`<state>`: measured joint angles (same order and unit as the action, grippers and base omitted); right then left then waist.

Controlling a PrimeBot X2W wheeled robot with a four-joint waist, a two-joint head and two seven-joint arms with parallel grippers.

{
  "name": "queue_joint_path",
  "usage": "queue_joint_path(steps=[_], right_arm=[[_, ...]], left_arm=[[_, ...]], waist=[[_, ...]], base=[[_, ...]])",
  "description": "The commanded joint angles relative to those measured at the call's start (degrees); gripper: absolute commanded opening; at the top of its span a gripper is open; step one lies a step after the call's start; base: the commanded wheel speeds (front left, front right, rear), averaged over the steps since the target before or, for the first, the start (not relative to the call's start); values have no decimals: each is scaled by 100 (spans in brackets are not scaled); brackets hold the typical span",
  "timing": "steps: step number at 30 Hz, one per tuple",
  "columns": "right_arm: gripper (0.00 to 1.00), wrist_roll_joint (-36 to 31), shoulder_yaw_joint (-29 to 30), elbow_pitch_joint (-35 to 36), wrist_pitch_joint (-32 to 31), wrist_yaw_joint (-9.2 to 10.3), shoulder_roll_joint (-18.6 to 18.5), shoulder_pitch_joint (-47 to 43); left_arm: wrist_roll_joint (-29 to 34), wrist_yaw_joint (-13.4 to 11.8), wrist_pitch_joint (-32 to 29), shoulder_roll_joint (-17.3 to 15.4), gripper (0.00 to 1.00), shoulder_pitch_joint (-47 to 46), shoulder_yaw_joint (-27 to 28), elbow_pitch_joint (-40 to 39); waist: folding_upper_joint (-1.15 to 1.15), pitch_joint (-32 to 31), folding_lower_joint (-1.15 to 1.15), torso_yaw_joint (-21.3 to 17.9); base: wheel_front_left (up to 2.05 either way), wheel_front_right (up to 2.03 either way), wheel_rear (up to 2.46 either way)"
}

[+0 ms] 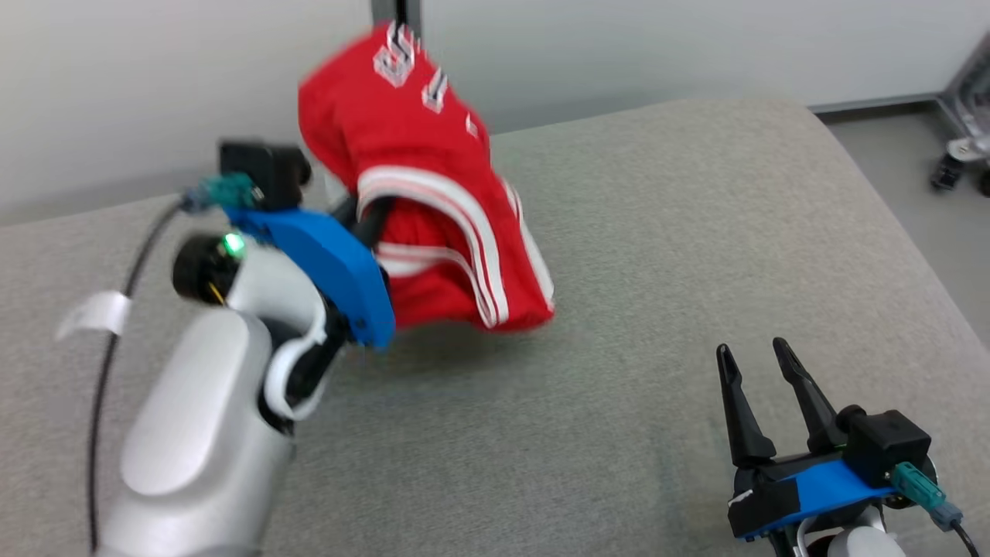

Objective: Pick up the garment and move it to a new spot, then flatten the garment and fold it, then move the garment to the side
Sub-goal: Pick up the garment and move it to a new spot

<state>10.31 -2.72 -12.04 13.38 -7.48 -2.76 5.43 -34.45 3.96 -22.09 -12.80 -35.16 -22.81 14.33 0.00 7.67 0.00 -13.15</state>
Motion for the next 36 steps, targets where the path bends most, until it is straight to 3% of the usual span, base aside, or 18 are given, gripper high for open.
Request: queue_joint_path(steps=[1,8,9,10,11,12,18,25,36], right_arm=[[100,52,-4,19,24,-3,-23,52],[100,102,-129,-24,57,-3,-21,111],[100,103,-142,-33,63,-3,-24,116],[100,109,-155,-46,66,-3,-24,115],[100,108,-167,-54,68,-3,-23,108],[100,95,-164,-57,67,-3,-23,96],[100,-15,-66,-87,32,-3,-22,-13],[100,-75,78,-28,-48,-3,-24,-215],[100,38,468,81,-172,-3,-24,-440]], left_arm=[[-14,-31,56,47,0,136,-10,110],[96,-150,608,455,0,640,-273,1524],[156,-148,693,483,5,629,-315,1728],[147,-145,742,530,33,630,-337,1902],[153,-147,844,575,76,599,-339,2049],[195,-169,965,598,100,553,-349,2162],[20,-72,1578,743,100,613,-252,2451],[-78,48,2517,626,100,1128,-70,1822],[166,-295,3654,109,100,2455,404,543]], waist=[[0,-14,0,-86],[0,137,0,-311],[0,141,0,-313],[0,135,0,-307],[0,123,0,-289],[0,102,0,-257],[0,-135,0,42],[0,-476,0,557],[0,-814,0,1225]], base=[[0,0,0],[0,0,0],[0,0,0],[0,0,0],[0,0,0],[0,0,0],[0,0,0],[0,0,0],[0,0,0]])
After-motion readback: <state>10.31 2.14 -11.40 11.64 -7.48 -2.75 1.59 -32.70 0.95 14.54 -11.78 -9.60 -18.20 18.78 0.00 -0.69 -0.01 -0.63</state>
